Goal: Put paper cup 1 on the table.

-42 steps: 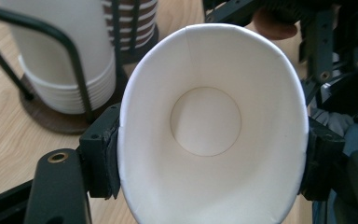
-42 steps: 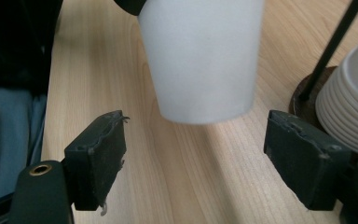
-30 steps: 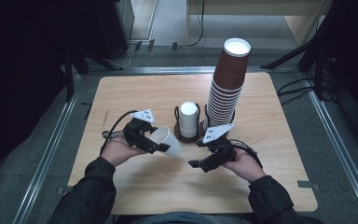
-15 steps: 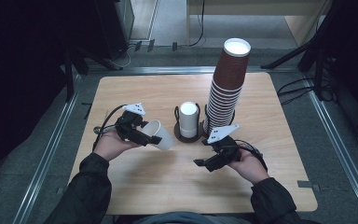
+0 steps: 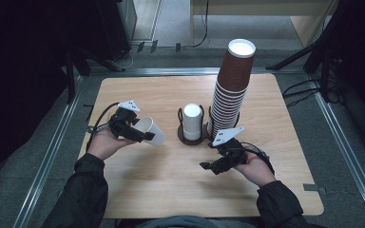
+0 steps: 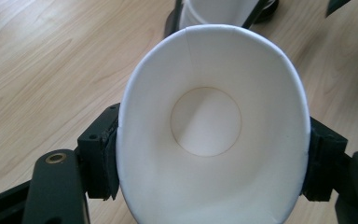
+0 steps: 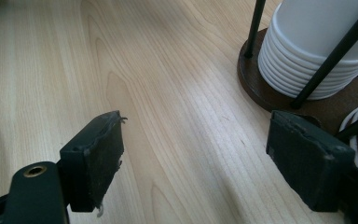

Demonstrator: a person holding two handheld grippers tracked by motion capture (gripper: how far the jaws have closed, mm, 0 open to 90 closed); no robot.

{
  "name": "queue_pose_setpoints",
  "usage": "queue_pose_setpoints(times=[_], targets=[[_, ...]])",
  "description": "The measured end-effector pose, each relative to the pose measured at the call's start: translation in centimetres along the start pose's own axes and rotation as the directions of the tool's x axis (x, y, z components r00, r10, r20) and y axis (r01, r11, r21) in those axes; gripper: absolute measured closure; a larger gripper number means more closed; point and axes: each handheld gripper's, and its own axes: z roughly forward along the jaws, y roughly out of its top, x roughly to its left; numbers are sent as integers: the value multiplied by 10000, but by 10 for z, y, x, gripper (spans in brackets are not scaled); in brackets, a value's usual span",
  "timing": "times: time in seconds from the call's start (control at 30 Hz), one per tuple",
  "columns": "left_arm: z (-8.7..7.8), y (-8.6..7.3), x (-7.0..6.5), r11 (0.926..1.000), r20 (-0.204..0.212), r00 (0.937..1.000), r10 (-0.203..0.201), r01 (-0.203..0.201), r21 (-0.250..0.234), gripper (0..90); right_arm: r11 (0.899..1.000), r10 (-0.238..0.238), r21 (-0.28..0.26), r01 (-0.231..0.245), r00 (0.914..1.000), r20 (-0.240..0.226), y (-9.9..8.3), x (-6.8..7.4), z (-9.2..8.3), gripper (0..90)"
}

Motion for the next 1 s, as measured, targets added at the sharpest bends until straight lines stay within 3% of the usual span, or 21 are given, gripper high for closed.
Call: queue_pose_setpoints(times=[0.2, 0.33, 0.6, 0.77, 0.87, 1.0], targets=[[0, -5, 12, 9994, -341, 9991, -254, 262, 214, 247, 10000, 13, 11, -13, 10000, -4, 0, -1, 0, 188], [-2, -6, 19, 9980, -812, 9955, -493, 523, 352, 243, 9999, 26, 99, -26, 10000, -5, -1, -1, 1, 188], [-3, -15, 39, 9908, -1050, 9876, -1163, 1227, 569, 240, 9997, 11, 246, -10, 10000, -59, -1, -1, 3, 188], [1, -19, 49, 9850, -1547, 9788, -1345, 1491, 870, 239, 9996, -31, 283, 32, 10000, -43, -1, -1, 4, 189], [2, -20, 52, 9818, -2143, 9684, -1274, 1538, 1117, 236, 9996, -45, 281, 47, 10000, -53, -1, -1, 4, 188], [2, -23, 56, 9789, -2230, 9645, -1415, 1699, 1134, 229, 9995, -32, 299, 33, 10000, -57, -1, -1, 4, 188]])
